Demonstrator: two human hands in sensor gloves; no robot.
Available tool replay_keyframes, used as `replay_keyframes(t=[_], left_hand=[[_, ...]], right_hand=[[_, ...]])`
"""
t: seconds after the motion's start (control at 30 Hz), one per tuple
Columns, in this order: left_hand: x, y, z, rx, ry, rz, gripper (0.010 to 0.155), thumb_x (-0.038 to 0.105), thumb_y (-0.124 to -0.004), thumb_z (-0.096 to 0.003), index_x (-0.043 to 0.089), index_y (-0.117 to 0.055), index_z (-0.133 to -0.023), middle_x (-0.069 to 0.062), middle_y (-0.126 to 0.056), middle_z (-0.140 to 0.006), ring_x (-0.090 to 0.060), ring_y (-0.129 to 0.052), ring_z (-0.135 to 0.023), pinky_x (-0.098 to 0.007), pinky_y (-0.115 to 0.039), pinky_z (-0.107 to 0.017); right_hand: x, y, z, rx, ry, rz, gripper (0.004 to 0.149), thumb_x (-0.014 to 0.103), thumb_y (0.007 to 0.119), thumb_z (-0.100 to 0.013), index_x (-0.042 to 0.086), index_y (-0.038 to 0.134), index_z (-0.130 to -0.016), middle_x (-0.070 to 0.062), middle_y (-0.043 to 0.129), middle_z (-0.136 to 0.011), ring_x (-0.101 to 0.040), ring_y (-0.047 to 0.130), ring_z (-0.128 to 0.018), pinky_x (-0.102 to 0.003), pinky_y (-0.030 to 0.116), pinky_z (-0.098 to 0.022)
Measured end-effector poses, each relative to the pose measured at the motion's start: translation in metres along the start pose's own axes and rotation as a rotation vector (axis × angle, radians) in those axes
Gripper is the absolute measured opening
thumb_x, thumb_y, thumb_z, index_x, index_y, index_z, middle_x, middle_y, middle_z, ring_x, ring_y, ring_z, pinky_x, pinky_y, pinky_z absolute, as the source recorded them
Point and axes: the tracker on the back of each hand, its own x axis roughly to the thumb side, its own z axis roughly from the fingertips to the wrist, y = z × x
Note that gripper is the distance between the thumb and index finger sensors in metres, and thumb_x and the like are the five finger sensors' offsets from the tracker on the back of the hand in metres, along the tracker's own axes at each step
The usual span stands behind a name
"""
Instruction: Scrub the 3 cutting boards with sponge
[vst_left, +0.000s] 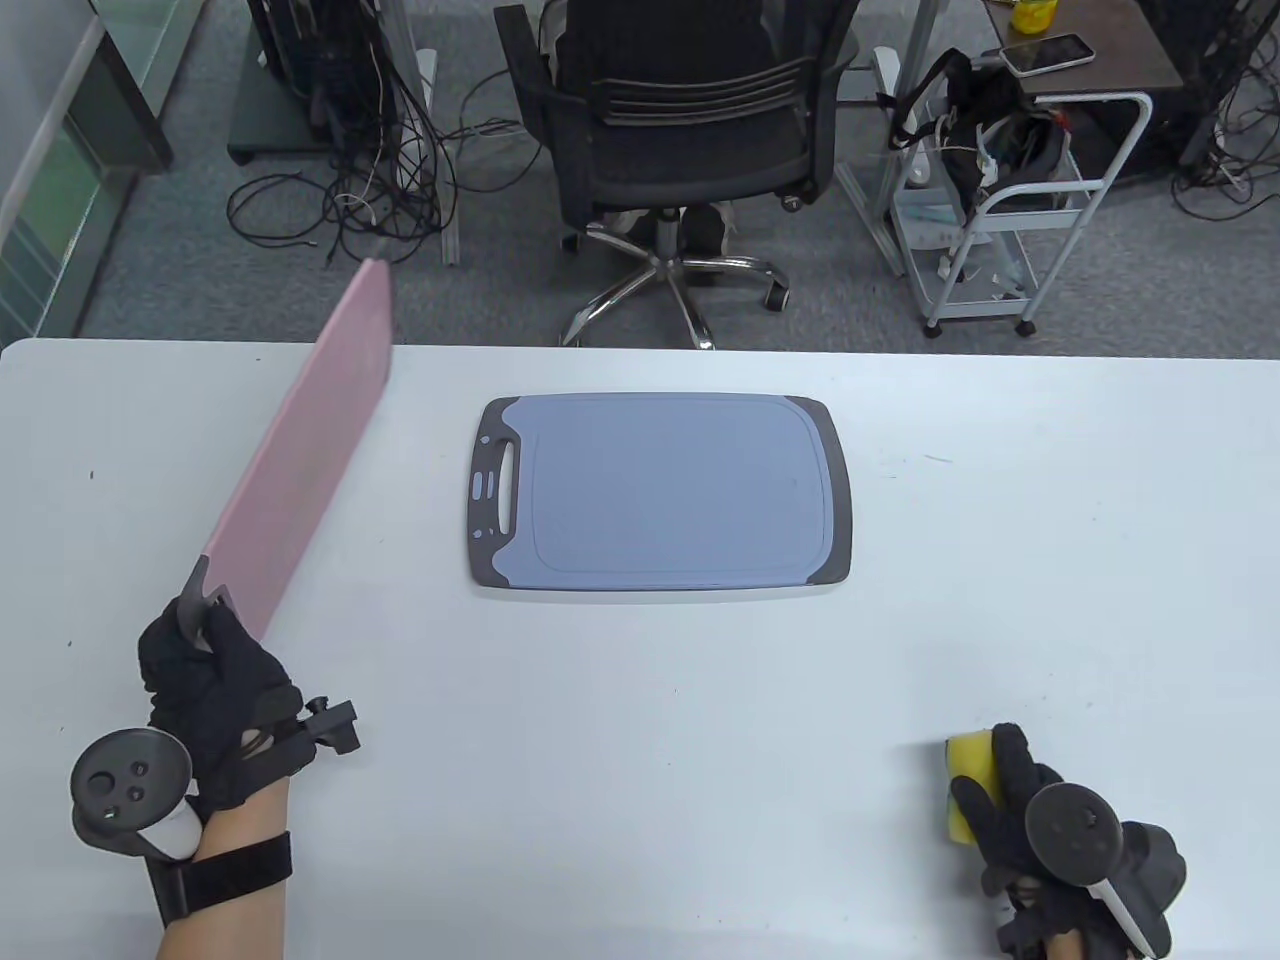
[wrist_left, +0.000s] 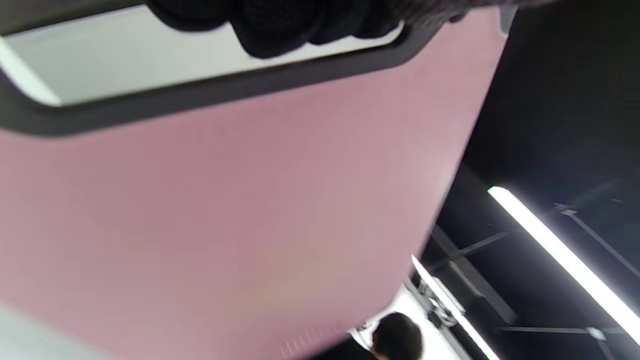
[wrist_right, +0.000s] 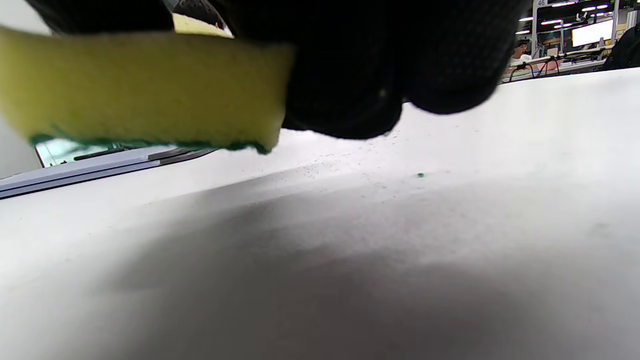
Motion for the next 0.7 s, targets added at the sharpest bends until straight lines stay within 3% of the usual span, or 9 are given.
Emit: replay_keyframes(t=[0.1,0.17,0.3,0.5,0.6,0.63,0.7], left_hand=[[0.008,-0.006,0.0,-0.039,-0.011,0.116,0.047,0.053,-0.06,-0.0525,0.027,-0.061,-0.091,0.006,-0.081,-0.077,-0.004,-0.091,-0.054,-0.033,-0.09,-0.048],[0.011,-0.013,0.0,-0.121,0.048,0.256,0.047,0.054,-0.062,-0.0526,0.027,-0.065,-0.09,0.006,-0.085,-0.073,-0.002,-0.093,-0.045,-0.03,-0.094,-0.039],[0.019,-0.025,0.003,-0.263,0.04,0.325,0.047,0.057,-0.063,-0.0524,0.026,-0.071,-0.088,0.007,-0.09,-0.066,0.0,-0.095,-0.035,-0.027,-0.097,-0.028],[0.018,-0.065,0.019,-0.661,0.253,0.392,0.048,0.056,-0.066,-0.0539,0.024,-0.076,-0.087,0.006,-0.094,-0.061,0.001,-0.096,-0.027,-0.026,-0.098,-0.019],[0.005,-0.089,0.031,-0.957,0.421,0.446,0.048,0.056,-0.066,-0.0559,0.022,-0.072,-0.09,0.004,-0.093,-0.064,-0.001,-0.097,-0.031,-0.027,-0.098,-0.023],[-0.001,-0.098,0.037,-1.002,0.445,0.514,0.049,0.055,-0.066,-0.057,0.021,-0.071,-0.091,0.002,-0.092,-0.065,-0.001,-0.098,-0.031,-0.027,-0.099,-0.023],[-0.006,-0.109,0.045,-1.035,0.492,0.488,0.049,0.052,-0.067,-0.0578,0.018,-0.069,-0.093,0.0,-0.091,-0.068,-0.003,-0.098,-0.035,-0.03,-0.098,-0.027]], right_hand=[[0.0,0.001,-0.001,0.009,0.001,-0.003,0.074,0.059,0.074,-0.046,0.014,0.063,-0.105,-0.007,0.088,-0.072,-0.017,0.094,-0.046,-0.042,0.082,-0.042],[-0.001,0.0,-0.001,0.01,0.001,-0.004,0.074,0.059,0.074,-0.046,0.014,0.063,-0.105,-0.007,0.089,-0.072,-0.017,0.094,-0.046,-0.042,0.082,-0.042],[-0.002,-0.001,-0.001,0.013,0.005,-0.021,0.074,0.059,0.074,-0.046,0.014,0.063,-0.105,-0.007,0.088,-0.072,-0.017,0.094,-0.046,-0.042,0.082,-0.042],[-0.002,-0.002,0.0,-0.008,0.002,-0.034,0.075,0.059,0.073,-0.046,0.014,0.063,-0.105,-0.007,0.088,-0.072,-0.017,0.094,-0.046,-0.042,0.082,-0.042],[-0.003,-0.002,0.001,-0.01,0.009,-0.039,0.074,0.058,0.074,-0.046,0.014,0.063,-0.105,-0.007,0.088,-0.072,-0.017,0.094,-0.046,-0.042,0.082,-0.042],[-0.002,-0.002,0.0,-0.014,0.017,-0.045,0.074,0.058,0.074,-0.046,0.014,0.063,-0.105,-0.007,0.088,-0.072,-0.017,0.094,-0.046,-0.042,0.082,-0.042],[0.0,-0.001,-0.001,-0.022,0.014,-0.052,0.074,0.058,0.074,-0.046,0.014,0.063,-0.105,-0.007,0.088,-0.072,-0.017,0.094,-0.046,-0.042,0.082,-0.042]])
